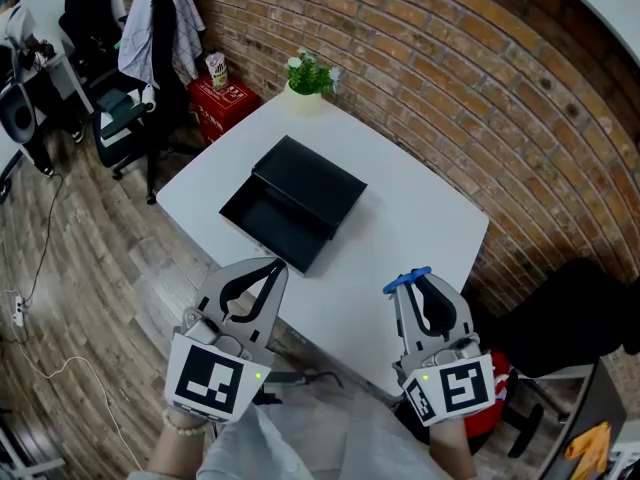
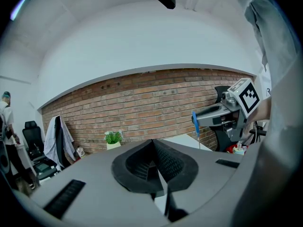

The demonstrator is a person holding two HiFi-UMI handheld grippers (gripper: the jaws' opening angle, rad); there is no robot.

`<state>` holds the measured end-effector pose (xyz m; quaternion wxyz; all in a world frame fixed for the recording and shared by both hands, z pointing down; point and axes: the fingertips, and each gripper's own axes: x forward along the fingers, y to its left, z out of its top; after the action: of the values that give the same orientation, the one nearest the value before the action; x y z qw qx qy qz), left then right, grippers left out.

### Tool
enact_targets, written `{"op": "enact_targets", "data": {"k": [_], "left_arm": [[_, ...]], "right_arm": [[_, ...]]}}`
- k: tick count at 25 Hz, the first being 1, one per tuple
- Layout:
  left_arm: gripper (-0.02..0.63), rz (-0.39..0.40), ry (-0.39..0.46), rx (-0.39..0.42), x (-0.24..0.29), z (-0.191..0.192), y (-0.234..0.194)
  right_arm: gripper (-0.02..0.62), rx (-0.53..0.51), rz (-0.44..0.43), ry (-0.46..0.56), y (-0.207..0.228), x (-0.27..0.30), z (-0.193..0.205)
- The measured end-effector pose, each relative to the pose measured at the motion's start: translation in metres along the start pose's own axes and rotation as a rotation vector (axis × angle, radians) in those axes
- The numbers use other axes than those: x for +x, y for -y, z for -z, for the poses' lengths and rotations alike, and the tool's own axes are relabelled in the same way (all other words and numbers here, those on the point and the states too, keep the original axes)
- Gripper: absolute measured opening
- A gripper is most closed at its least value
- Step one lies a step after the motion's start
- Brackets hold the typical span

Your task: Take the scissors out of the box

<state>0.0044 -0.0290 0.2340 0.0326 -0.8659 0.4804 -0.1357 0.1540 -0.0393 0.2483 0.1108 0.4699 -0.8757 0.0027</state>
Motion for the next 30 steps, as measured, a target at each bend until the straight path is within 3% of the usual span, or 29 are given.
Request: {"op": "enact_targets", "data": {"k": [30], "left_arm": [[0.018,0.000,-0.043,0.011,0.014,0.006,0.004]], "right_arm": [[0.092,-0.023,-0.023,-0.018,0.006,0.009,0.005]]}}
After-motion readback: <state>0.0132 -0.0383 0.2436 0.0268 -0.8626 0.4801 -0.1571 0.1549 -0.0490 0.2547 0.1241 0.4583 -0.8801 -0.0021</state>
